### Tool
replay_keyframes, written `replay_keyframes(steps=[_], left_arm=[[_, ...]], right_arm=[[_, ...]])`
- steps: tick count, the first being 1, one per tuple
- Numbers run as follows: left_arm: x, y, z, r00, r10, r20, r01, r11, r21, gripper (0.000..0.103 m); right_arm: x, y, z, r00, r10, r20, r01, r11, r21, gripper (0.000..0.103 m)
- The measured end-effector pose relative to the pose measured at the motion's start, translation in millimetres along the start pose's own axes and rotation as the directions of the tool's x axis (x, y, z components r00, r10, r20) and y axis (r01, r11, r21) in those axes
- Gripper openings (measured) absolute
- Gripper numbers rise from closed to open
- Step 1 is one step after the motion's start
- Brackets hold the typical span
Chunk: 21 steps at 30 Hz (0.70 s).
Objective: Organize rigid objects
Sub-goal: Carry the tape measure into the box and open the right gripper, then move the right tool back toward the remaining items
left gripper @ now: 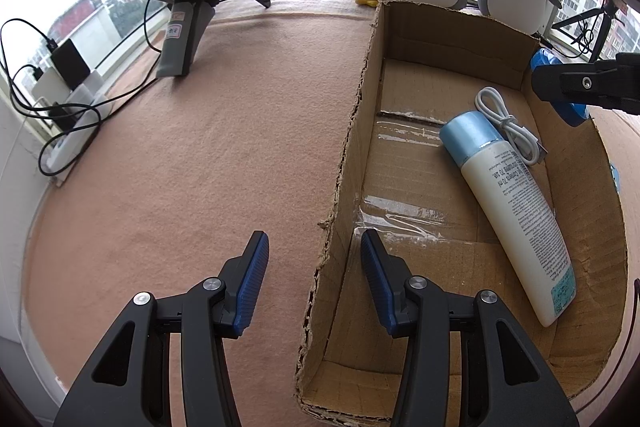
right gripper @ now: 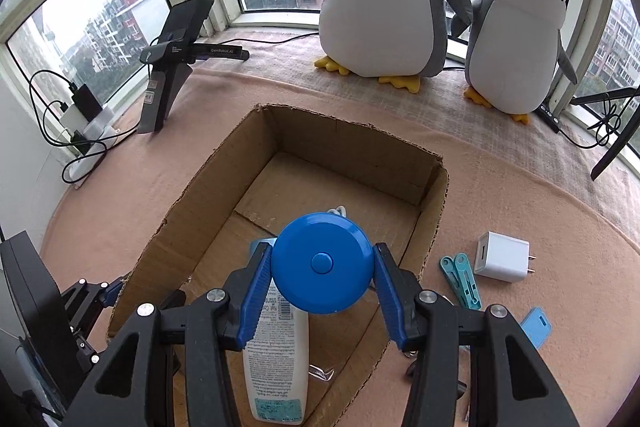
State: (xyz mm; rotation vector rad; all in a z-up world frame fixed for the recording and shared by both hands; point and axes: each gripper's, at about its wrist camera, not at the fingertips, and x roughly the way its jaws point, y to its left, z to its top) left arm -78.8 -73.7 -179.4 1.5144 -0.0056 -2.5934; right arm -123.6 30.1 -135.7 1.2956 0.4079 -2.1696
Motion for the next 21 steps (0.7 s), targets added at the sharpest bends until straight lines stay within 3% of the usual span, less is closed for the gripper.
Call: replay_keyframes(steps=[5, 7, 10, 21], left_arm=[[0, 0, 0, 1.000, 0.001, 0.000, -0.001, 1.000, 0.000, 0.047], [0, 0, 0, 1.000, 0.000, 0.000, 0.000, 1.000, 0.000, 0.047], [0, 1, 0, 1.000, 0.000, 0.000, 0.000, 1.000, 0.000, 0.047], [0, 1, 0, 1.000, 0.000, 0.001, 0.000, 1.000, 0.000, 0.047]], right_arm=[[2, 1, -1, 1.000, -0.006, -0.003, 0.006, 1.000, -0.012, 0.048], [0, 2, 0, 1.000, -0.011, 0.009, 0.011, 1.000, -0.019, 0.059], [-4, 3, 1, 1.000, -0.013, 0.024, 0.014, 1.000, -0.021, 0.066], [-8, -1, 2, 1.000, -0.016, 0.026, 0.016, 1.000, -0.018, 0.067]])
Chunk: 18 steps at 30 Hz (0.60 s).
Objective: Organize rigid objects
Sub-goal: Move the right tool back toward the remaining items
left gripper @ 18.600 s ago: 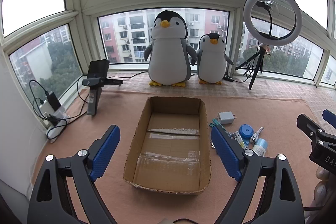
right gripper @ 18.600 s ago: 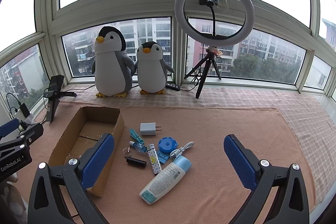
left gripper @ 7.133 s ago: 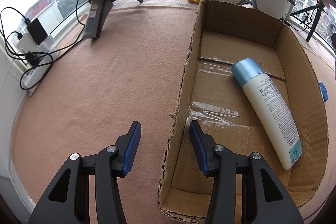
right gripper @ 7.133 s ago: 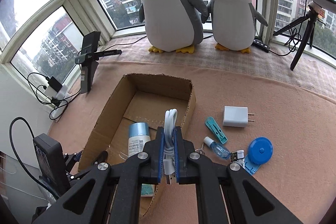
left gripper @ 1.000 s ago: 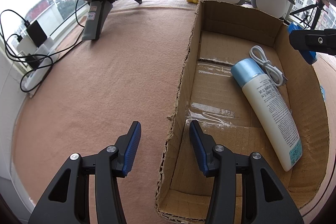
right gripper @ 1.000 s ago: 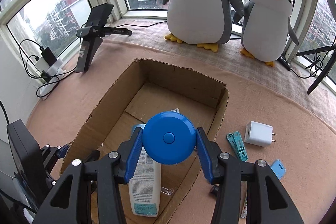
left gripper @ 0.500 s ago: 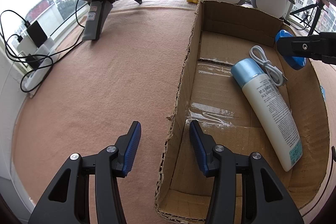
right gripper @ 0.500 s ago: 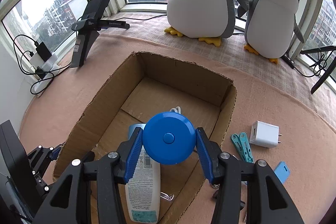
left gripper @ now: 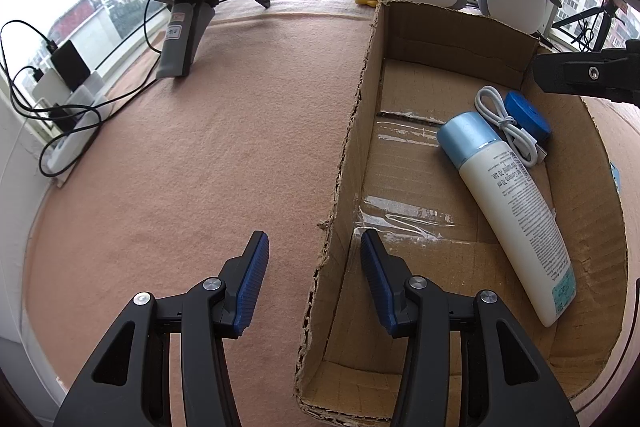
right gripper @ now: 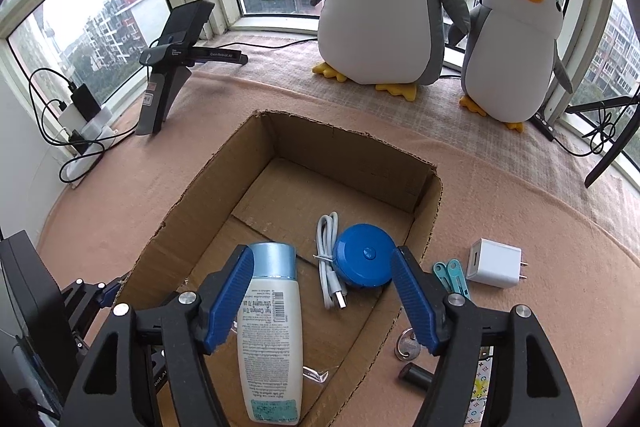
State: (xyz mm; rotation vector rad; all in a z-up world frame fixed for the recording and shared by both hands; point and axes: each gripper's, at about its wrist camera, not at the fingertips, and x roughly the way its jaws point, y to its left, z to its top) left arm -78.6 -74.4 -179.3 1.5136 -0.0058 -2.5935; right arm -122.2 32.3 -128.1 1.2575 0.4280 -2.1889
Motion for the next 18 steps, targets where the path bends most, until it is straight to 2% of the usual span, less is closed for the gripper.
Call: replay_keyframes(steps=[9, 18], left_arm=[[0, 0, 0, 1.000, 0.001, 0.000, -0.001, 1.000, 0.000, 0.047], [0, 0, 0, 1.000, 0.002, 0.000, -0.002, 1.000, 0.001, 0.047]], right_arm=[[-7, -18, -4, 1.000, -0.010, 0.001, 0.010, 1.000, 0.023, 0.067], [-22, -55, -18, 1.000, -0.008, -0.009, 0.009, 0.997, 0.083, 0.067]])
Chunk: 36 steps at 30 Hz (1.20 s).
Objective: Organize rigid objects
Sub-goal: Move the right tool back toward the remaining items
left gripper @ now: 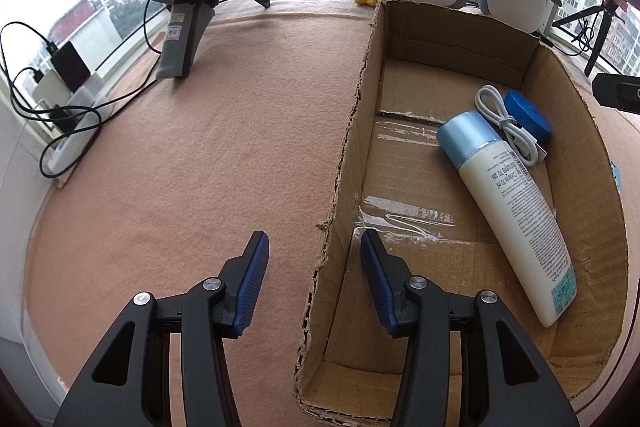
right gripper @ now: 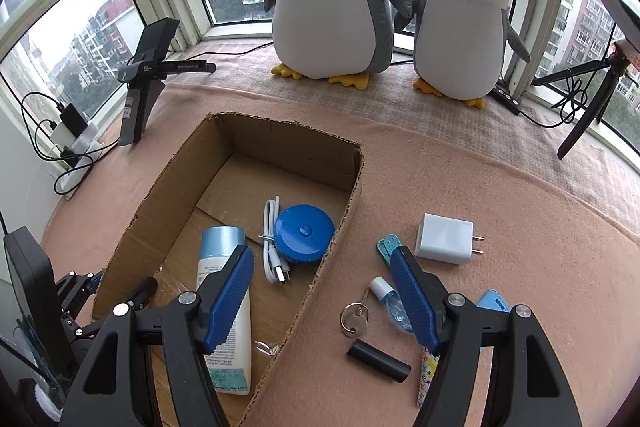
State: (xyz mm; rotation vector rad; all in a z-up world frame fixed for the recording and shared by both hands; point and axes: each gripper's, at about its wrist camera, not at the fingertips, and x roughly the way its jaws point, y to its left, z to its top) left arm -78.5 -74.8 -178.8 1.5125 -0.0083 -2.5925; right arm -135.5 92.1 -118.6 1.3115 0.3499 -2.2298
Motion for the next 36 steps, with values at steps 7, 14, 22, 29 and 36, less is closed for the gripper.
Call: replay_keyframes(steps=[7, 14, 22, 29, 36], left_arm=[[0, 0, 0, 1.000, 0.000, 0.000, 0.000, 1.000, 0.000, 0.047], [0, 0, 0, 1.000, 0.002, 0.001, -0.002, 1.000, 0.001, 0.047], [0, 0, 0, 1.000, 0.002, 0.000, -0.002, 1.000, 0.001, 0.047], [0, 0, 0, 1.000, 0.003, 0.000, -0.003, 1.000, 0.001, 0.047], [1, 1, 1, 1.000, 0.000, 0.000, 0.000, 1.000, -0.001, 0.047]], right_arm=[[-14, -48, -17, 1.000, -0.011, -0.021, 0.013, 0.997, 0.079, 0.067], [-21, -91, -33, 0.999, -0.034, -0.039, 0.039, 0.989, 0.140, 0.067], [-15, -95, -52, 0.996, -0.046, -0.079, 0.054, 0.994, 0.094, 0.047], [-1, -76, -70, 0.988, -0.082, -0.128, 0.077, 0.996, -0.042, 0.035], [12, -69, -75, 0.982, -0.106, -0.157, 0.090, 0.991, -0.101, 0.027]])
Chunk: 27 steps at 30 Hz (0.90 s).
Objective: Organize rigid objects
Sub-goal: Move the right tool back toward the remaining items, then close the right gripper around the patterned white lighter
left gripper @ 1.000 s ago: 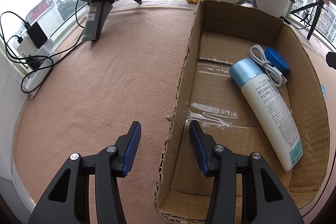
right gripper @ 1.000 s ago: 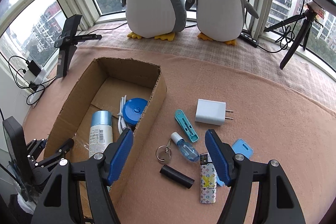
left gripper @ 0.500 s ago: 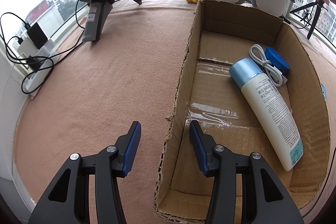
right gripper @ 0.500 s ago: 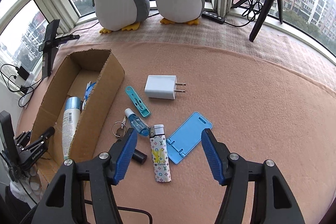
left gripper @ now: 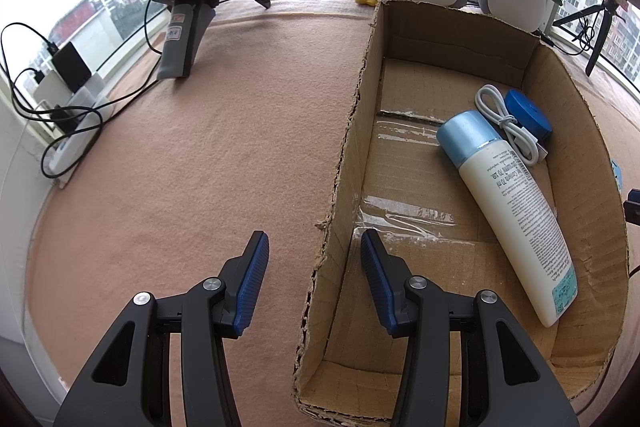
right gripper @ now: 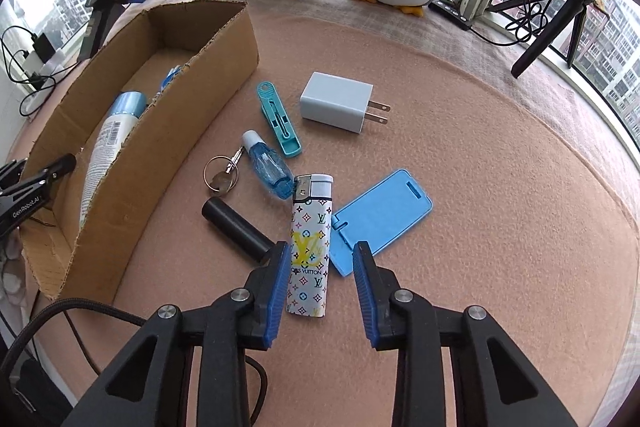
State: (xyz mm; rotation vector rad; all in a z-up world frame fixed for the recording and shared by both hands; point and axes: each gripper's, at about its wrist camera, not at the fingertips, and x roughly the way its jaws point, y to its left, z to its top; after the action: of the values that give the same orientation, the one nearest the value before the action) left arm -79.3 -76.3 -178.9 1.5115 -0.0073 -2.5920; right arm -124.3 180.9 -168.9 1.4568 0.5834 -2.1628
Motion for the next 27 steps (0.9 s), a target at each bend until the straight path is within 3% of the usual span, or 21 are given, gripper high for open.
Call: replay_keyframes(steps=[6, 19, 27], left_arm=[[0, 1, 0, 1.000, -0.001, 0.000, 0.001, 1.000, 0.000, 0.047], [0, 0, 0, 1.000, 0.000, 0.000, 0.000, 1.000, -0.001, 0.047], [0, -1, 0, 1.000, 0.000, 0.000, 0.000, 1.000, 0.000, 0.047]], right_arm=[[8, 2, 2, 1.000, 0.007, -0.014, -0.007, 1.000, -0.026, 0.027], [10, 17, 5, 0.999, 0.028, -0.017, -0.029, 0.997, -0.076, 0.015], [13, 24, 6, 0.999, 0.031, -0.023, -0.033, 0.994, -0.102, 0.015]])
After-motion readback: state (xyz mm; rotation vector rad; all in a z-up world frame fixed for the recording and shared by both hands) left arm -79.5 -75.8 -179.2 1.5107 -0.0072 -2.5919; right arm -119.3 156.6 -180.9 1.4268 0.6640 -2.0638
